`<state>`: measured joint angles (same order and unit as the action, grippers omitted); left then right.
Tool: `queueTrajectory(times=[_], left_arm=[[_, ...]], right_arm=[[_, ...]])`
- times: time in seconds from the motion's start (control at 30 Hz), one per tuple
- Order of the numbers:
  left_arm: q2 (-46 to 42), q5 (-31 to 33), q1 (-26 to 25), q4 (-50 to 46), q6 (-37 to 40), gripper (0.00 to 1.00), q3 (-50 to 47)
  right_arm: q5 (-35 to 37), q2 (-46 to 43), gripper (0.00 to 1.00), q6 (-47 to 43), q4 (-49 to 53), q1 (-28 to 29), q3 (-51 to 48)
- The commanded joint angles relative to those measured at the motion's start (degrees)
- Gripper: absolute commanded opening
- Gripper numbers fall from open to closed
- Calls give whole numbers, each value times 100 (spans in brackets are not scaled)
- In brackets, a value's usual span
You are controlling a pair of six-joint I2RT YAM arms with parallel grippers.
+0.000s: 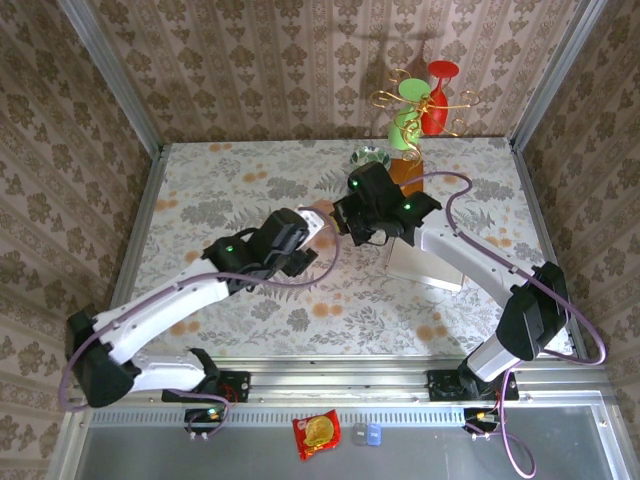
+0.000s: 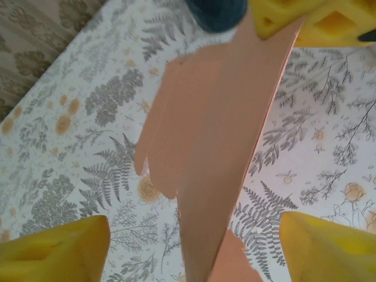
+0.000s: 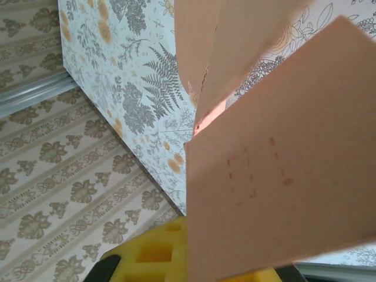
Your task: Fold the paper box
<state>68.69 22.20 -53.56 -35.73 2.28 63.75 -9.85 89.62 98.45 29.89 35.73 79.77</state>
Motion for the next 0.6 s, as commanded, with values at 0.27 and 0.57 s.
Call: queueTrajectory(times=[0.27, 0.57], left_arm=[[-258, 348, 37, -197, -802, 100, -234], [-514, 916, 205, -68, -852, 92, -287]], right_arm=[[-132, -339, 0, 1077, 49, -215, 240], [-135, -494, 0, 1159, 598, -242, 534]])
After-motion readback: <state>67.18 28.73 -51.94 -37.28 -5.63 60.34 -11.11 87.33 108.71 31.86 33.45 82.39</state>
